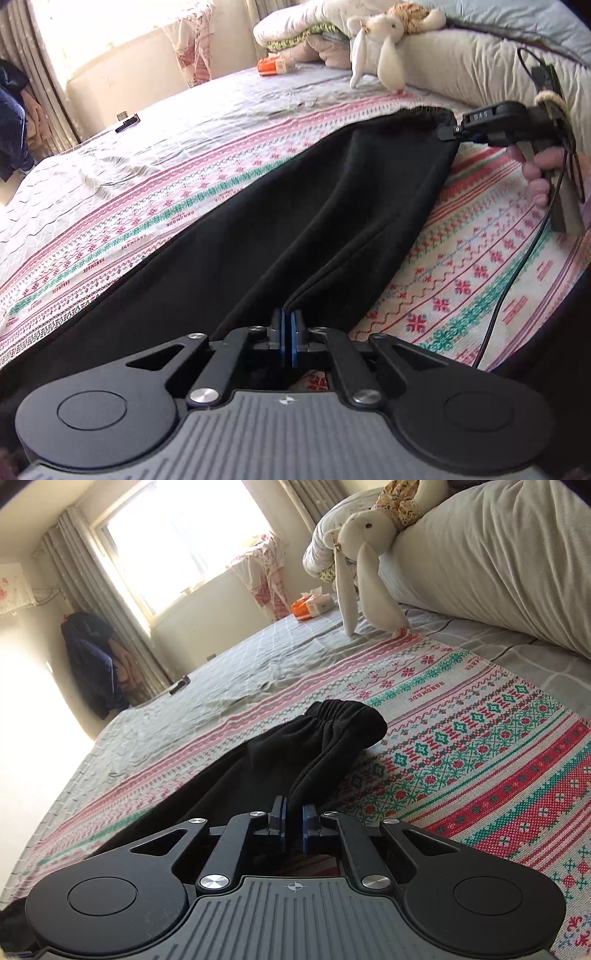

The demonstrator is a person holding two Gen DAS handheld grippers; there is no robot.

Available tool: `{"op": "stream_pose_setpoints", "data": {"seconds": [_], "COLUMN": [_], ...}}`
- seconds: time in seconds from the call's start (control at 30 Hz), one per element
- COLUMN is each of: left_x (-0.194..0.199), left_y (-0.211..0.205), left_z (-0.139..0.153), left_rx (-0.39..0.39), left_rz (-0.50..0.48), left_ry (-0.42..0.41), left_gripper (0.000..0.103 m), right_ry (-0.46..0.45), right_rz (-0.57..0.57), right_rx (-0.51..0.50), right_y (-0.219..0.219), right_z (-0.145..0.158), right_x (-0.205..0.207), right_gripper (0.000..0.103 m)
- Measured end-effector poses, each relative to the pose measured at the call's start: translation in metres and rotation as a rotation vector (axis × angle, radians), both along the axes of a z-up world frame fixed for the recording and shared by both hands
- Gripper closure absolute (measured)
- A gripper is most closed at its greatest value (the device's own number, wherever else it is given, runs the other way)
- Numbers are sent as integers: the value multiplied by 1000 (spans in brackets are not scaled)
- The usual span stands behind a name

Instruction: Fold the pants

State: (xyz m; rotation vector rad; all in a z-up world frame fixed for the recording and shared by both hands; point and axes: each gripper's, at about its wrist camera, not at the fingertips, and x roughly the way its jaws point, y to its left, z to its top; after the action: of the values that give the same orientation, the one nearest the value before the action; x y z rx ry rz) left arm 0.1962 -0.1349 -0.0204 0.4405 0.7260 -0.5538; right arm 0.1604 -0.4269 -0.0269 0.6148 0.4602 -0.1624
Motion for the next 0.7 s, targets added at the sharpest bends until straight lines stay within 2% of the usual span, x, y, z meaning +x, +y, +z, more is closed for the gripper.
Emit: {"op": "stream_pose_setpoints", "data": {"seconds": [0.1, 0.23, 0.33, 0.43, 0.5, 0.53, 0.57, 0.6, 0.67, 0.7], "left_x": [-14, -28, -30, -28, -29, -31, -33, -34, -38, -40], "left_y": [6, 1, -4, -2, -1, 0, 1, 4, 10, 12], "left_z": [8, -7, -26, -29, -29, -28, -26, -23, -19, -16], "left_rx": [-34, -2, 29, 9, -9, -20, -43, -83, -176, -217], "left_rz": [-46, -100, -107, -97, -88, -81, -69, -51, -3, 27], "left_ry": [26, 101, 155, 169, 174, 162, 145, 133, 128, 122], "left_gripper": [92, 92, 92, 91, 88, 83, 76, 70, 45, 40], "right_ry": [3, 111, 214, 242, 240, 243, 247, 241, 216, 200], "right_rz": [12, 27, 48, 39, 15, -9, -39, -67, -93, -96], "right_rx": [-27, -30, -63, -44, -12, -20, -49, -78, -82, -69], "right_y": [-3, -11, -11, -15, -22, -25, -27, -31, -37, -40], "right_z": [11, 16, 9, 2, 3, 5, 8, 12, 17, 20], "right_x": [-4, -2, 2, 2, -2, -4, -7, -10, -15, -17], "right_gripper": [97, 98, 98, 99, 87, 77, 67, 61, 44, 41]}}
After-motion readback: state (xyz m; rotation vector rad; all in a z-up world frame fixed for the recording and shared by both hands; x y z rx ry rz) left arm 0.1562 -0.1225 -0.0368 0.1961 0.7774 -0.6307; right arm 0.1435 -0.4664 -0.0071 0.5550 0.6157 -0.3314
